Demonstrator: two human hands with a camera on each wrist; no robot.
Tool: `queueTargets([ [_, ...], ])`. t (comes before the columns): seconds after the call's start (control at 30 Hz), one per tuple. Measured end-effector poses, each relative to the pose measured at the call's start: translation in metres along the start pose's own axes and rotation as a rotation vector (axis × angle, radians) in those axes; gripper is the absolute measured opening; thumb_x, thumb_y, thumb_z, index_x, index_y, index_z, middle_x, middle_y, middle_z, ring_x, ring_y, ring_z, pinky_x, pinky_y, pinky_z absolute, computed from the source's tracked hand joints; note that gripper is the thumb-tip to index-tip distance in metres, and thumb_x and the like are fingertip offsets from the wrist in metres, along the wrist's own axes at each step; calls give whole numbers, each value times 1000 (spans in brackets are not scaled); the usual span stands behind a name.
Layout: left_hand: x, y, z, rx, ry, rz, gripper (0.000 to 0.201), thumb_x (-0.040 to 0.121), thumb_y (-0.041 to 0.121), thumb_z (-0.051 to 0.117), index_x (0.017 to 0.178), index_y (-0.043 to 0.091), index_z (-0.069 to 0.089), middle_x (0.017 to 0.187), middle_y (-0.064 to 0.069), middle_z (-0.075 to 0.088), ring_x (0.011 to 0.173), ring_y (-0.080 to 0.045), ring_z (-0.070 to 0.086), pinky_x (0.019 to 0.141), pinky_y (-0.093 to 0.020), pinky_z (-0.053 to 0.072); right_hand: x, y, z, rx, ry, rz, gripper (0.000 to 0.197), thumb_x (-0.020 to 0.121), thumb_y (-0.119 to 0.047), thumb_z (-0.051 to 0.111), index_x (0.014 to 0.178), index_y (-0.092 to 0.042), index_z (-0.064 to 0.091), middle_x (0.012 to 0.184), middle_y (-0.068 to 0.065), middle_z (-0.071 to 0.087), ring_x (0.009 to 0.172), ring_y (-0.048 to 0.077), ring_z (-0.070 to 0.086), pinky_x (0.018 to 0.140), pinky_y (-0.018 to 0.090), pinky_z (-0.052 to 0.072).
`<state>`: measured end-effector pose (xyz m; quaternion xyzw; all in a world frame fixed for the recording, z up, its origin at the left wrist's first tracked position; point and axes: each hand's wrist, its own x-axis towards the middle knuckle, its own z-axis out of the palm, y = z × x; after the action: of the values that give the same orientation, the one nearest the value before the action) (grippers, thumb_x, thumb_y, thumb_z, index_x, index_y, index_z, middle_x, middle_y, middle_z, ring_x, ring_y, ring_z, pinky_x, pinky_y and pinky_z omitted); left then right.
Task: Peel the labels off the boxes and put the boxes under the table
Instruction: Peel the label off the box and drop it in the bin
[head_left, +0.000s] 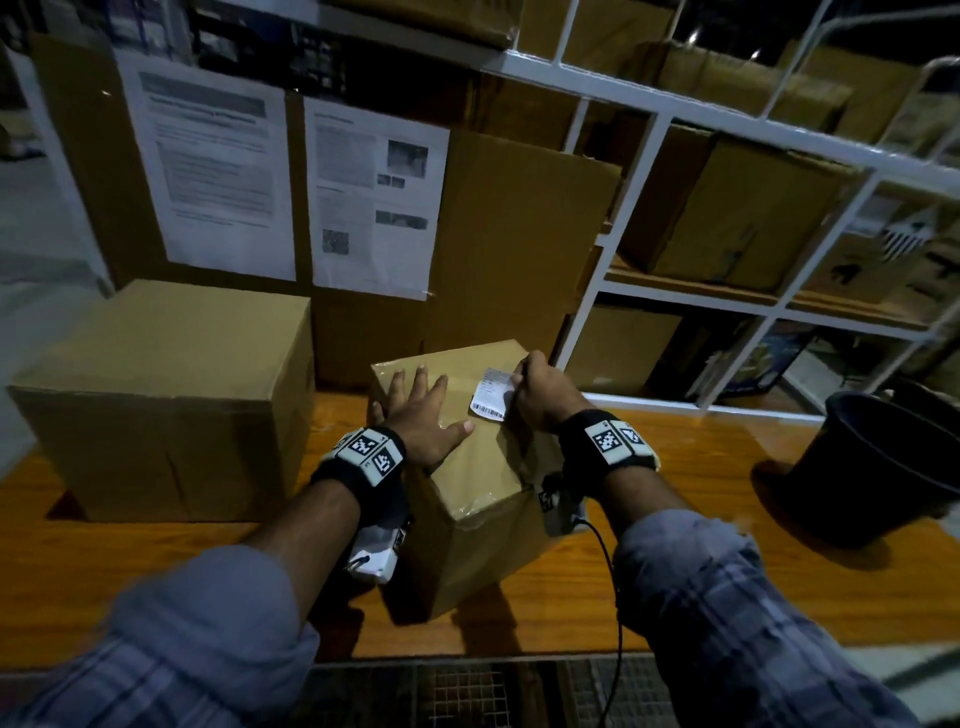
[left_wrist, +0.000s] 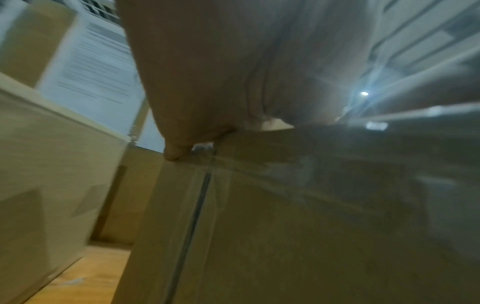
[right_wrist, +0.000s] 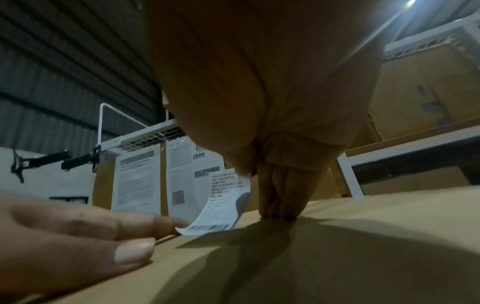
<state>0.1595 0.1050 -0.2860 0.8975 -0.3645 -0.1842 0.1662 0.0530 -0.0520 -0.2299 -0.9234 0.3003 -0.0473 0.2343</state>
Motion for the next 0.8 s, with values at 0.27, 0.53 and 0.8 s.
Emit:
queueTargets([
  [0.27, -1, 32, -54, -124, -45, 71, 84, 94, 23, 75, 163, 24, 25, 160, -10, 41, 141, -34, 46, 114, -53, 42, -34, 30, -10, 293, 319, 63, 12, 108, -27, 52, 98, -21, 52, 106, 7, 67, 96, 28, 67, 80, 47, 59],
  [0.53, 4, 138, -77, -456, 101, 449, 56, 98, 31, 69, 150, 32, 49, 158, 0, 45, 138, -26, 50, 111, -48, 46, -58, 125, -51, 199, 727, 295, 12, 102, -24, 63, 96, -13, 65, 100, 10, 71, 95, 30, 63, 75, 34, 45],
  [0.8, 65, 284, -28, -393, 16, 631, 49, 98, 38, 69, 145, 29, 55, 151, 0, 53, 135, -20, 52, 111, -49, 47, -53, 278, -139, 116, 884, 393, 10, 91, -15, 73, 99, -11, 77, 99, 13, 76, 98, 32, 70, 83, 32, 51],
])
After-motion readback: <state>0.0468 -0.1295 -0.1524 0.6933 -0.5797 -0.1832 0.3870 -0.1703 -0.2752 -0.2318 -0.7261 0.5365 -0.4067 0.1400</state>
